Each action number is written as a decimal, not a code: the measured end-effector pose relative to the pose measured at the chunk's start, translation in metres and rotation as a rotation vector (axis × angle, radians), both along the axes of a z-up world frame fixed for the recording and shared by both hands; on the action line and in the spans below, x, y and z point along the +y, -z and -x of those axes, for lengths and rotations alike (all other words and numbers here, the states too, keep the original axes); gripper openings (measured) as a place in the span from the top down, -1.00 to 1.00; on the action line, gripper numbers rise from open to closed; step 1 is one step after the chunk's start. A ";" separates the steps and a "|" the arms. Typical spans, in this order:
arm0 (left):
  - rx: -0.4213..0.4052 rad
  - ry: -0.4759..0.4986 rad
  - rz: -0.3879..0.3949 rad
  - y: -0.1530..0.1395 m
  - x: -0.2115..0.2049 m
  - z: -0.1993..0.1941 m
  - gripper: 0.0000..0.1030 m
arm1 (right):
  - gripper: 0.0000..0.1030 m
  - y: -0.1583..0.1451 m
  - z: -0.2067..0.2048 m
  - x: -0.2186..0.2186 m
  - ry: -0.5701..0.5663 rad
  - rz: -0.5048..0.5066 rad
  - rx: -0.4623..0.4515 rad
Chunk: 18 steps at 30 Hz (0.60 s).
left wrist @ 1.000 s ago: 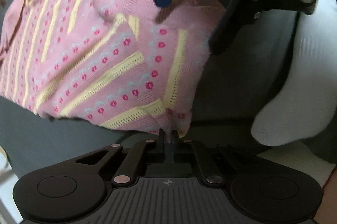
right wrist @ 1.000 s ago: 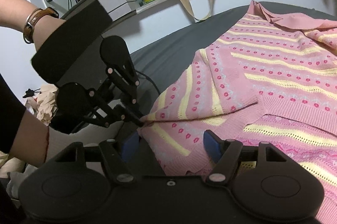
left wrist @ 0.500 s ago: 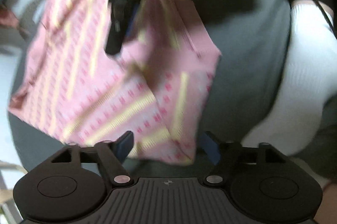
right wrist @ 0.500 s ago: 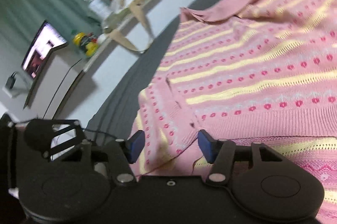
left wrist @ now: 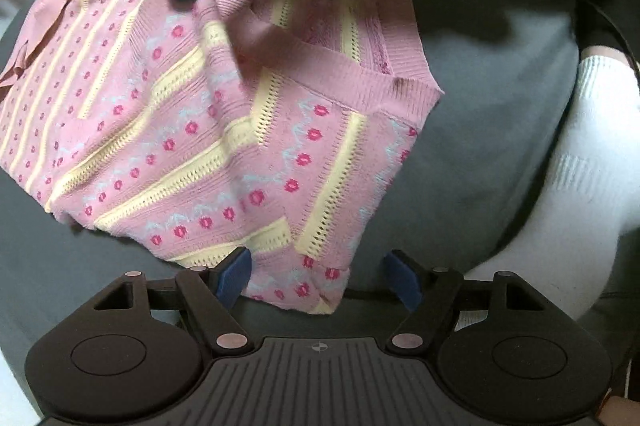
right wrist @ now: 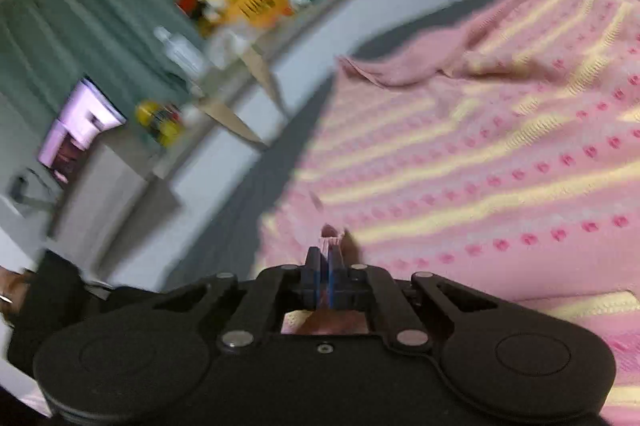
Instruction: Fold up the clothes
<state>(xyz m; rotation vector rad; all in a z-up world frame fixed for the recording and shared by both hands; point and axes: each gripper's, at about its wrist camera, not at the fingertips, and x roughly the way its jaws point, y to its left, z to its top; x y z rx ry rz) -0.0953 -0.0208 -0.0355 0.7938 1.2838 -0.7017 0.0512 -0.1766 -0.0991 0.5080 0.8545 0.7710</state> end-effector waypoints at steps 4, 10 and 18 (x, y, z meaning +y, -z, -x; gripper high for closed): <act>0.014 -0.023 -0.006 0.005 -0.003 0.008 -0.63 | 0.91 0.021 -0.004 0.003 0.003 0.058 0.114; 0.023 -0.004 0.013 -0.011 0.000 0.013 -0.64 | 0.34 0.000 0.010 0.002 0.032 0.152 -0.017; -0.162 -0.125 0.202 -0.064 0.035 -0.024 -0.64 | 0.10 -0.014 0.022 0.002 0.003 0.195 -0.107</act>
